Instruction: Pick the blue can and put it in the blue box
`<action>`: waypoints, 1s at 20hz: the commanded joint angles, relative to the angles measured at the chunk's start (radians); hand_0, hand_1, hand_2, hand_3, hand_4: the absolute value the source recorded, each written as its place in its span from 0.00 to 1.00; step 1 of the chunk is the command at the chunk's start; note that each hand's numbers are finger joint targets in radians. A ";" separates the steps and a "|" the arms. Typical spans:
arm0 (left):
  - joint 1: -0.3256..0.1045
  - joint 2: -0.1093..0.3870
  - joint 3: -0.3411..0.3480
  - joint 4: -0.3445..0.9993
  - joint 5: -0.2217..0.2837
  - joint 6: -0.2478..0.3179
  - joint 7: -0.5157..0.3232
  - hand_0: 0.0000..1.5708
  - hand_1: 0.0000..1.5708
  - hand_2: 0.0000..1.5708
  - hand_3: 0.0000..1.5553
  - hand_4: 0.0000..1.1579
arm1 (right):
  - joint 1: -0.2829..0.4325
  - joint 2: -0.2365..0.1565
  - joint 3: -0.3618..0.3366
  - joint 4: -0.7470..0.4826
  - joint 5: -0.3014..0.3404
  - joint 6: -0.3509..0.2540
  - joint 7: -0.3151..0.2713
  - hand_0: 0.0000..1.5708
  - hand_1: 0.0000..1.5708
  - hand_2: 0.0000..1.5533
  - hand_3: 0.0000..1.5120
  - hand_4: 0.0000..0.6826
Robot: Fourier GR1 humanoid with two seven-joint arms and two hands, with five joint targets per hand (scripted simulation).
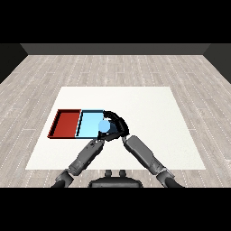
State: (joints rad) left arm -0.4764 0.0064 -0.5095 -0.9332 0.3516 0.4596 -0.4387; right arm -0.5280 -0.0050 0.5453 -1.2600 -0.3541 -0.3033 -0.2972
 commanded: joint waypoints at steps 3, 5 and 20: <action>-0.039 -0.006 -0.031 0.021 0.035 0.032 0.004 1.00 1.00 0.99 0.95 0.98 | -0.002 0.005 0.011 -0.073 0.002 -0.028 0.058 0.00 0.00 0.00 0.00 0.00; -0.001 -0.006 -0.067 -0.001 0.019 0.072 -0.012 1.00 1.00 1.00 0.96 0.99 | -0.015 0.005 -0.018 -0.008 0.003 0.008 0.036 0.00 0.00 0.00 0.00 0.00; 0.054 0.019 0.087 0.006 -0.125 -0.034 -0.026 1.00 1.00 1.00 0.96 0.97 | 0.248 -0.099 -0.204 -0.341 0.024 0.131 0.078 0.00 0.00 0.00 0.00 0.00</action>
State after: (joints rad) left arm -0.4401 0.0206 -0.4460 -0.9385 0.2439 0.4538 -0.4416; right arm -0.3575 -0.0646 0.3835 -1.5014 -0.3319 -0.1777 -0.2187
